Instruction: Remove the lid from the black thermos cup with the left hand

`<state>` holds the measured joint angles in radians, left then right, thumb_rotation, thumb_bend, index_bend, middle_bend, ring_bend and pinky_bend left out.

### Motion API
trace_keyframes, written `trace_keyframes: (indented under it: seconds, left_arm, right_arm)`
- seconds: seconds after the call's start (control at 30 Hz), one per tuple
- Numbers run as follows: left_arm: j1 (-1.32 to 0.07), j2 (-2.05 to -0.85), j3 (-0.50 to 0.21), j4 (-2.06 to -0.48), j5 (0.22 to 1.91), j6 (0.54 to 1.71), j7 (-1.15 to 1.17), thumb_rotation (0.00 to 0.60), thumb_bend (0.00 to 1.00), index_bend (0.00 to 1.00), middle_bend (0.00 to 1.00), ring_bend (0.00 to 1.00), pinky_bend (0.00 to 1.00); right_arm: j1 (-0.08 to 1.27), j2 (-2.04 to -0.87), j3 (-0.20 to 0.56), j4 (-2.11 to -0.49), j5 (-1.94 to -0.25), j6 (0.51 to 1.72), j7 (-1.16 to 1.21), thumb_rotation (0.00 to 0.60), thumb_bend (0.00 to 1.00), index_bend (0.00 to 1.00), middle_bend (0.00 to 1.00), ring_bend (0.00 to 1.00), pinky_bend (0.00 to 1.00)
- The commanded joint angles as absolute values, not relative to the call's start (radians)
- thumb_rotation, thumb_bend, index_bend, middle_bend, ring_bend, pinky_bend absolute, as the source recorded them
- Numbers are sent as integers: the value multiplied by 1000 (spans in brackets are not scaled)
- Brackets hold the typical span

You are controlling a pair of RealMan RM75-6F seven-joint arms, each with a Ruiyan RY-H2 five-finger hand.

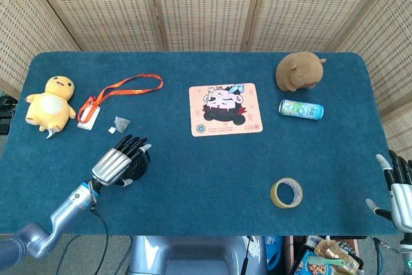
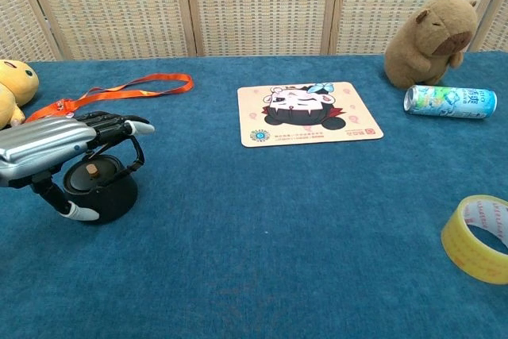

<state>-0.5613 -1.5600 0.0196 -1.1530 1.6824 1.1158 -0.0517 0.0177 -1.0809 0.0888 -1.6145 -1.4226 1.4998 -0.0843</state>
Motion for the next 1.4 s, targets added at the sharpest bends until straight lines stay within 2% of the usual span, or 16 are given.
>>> trace_keyframes:
  seconds: [0.03,0.27,0.4,0.53,0.9,1.13,1.4]
  left_arm:
    - [-564,-1547,17,-1195,1684,1139,-50,600,141,0,0,0,0]
    - [-551,-1407,15,-1327,1685,1200,-96,600,140,10,0,0,0]
    - [-575,-1341,8,-1401,1651,1141,-109,600,140,228,0,0,0]
    - [-596,-1318,0,-1422,1627,1095,-110,600,188,319,0,0,0]
    - [-630,-1305,-3,-1422,1601,1031,-111,600,327,378,0,0,0]
    - [-648,-1281,11,-1410,1577,969,-51,600,332,416,0,0,0]
    - [-653,-1298,14,-1383,1562,952,-8,600,337,446,0,0,0]
  right_arm:
    - [17,-1079,90,-1613,-1419,1499,-80,600,0,0,0,0,0]
    - [20,-1080,88,-1610,-1415,1488,-78,600,0,0,0,0,0]
    - [21,-1082,85,-1612,-1420,1489,-83,600,0,0,0,0,0]
    - [21,-1083,85,-1612,-1420,1489,-85,600,0,0,0,0,0]
    - [24,-1081,86,-1609,-1410,1479,-79,600,0,0,0,0,0]
    - [26,-1076,92,-1607,-1398,1473,-69,600,0,0,0,0,0]
    - [26,-1075,92,-1606,-1395,1473,-67,600,0,0,0,0,0]
